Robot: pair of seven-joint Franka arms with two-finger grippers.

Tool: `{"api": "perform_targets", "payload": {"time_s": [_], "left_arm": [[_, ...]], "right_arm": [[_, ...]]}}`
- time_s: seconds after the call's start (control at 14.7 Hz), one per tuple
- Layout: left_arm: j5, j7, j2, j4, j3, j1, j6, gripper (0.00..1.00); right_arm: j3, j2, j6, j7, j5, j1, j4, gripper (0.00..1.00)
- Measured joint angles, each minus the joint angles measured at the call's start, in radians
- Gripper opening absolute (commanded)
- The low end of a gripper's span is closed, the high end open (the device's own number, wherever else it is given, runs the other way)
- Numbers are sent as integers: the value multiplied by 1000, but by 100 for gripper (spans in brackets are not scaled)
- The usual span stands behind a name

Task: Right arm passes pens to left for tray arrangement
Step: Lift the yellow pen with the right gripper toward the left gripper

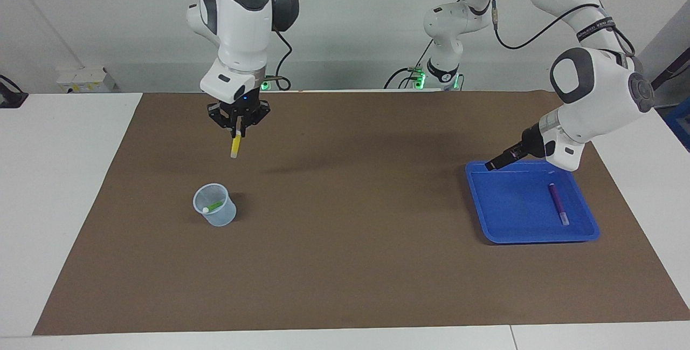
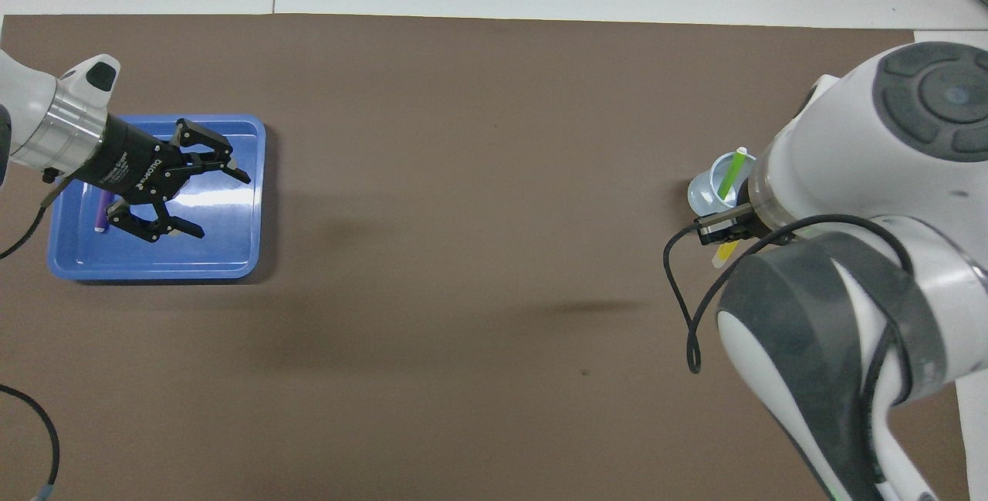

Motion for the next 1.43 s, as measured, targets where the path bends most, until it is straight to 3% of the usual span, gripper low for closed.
{"api": "perform_targets", "payload": {"time_s": [0.34,0.61,1.02,1.43], "left_arm": [[-181,-227,-19,-39,-2,-1,-6,98],[-308,-362,-22,-40,-7,-39,-9,95],[-432,-443,-32,-69,-9,-105,38,95],[-483,-671,-86,-76,-13,-283,256,95]], "right_arm": [[-1,-16,-20,159,247,-36,24,0],[10,-16,112,354,368,-27,25,0],[16,-9,300,582,442,10,9,0],[17,17,506,768,476,111,-21,0]]}}
